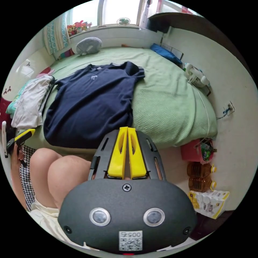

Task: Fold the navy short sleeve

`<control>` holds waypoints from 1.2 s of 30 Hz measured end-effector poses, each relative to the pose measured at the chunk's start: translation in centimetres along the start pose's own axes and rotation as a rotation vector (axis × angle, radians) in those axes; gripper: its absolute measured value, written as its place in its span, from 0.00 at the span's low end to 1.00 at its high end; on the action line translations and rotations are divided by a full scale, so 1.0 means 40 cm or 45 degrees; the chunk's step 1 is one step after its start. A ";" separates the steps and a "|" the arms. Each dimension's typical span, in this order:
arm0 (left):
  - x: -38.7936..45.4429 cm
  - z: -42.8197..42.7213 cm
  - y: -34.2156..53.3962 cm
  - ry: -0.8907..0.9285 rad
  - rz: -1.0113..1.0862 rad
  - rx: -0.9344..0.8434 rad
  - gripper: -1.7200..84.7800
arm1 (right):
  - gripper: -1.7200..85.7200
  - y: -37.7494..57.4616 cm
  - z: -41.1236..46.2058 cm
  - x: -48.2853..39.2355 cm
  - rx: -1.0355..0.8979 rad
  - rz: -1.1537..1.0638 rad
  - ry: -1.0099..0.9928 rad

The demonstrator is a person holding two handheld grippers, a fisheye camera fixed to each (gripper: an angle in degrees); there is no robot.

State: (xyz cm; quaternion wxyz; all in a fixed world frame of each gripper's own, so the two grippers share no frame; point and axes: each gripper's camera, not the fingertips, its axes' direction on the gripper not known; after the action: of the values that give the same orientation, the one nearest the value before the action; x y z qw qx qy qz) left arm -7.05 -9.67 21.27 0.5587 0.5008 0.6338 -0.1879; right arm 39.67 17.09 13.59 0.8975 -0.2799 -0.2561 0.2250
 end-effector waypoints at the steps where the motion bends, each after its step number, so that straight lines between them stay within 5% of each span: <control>1: 0.027 -0.007 -0.032 0.018 0.027 0.025 0.02 | 0.01 -0.019 0.009 -0.018 0.018 -0.026 -0.010; 10: 0.263 0.088 -0.365 0.116 0.146 0.132 0.02 | 0.01 -0.062 0.236 0.017 -0.263 -0.074 0.081; 16: 0.371 0.242 -0.579 0.095 0.176 0.084 0.02 | 0.02 -0.142 0.151 0.176 0.013 -0.034 0.010; 28: 0.380 0.432 -0.685 0.076 0.182 0.007 0.02 | 0.10 -0.699 0.466 0.436 -0.004 0.180 -0.066; 36: 0.377 0.473 -0.738 0.136 0.223 0.026 0.02 | 0.10 -0.817 0.678 0.492 -0.059 0.251 -0.196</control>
State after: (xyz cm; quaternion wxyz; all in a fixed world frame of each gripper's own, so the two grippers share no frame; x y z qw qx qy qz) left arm -20.26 -30.98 -7.51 0.5331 0.5692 0.6147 -0.1178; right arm 47.38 14.10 59.67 0.8419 -0.3061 -0.3007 0.3272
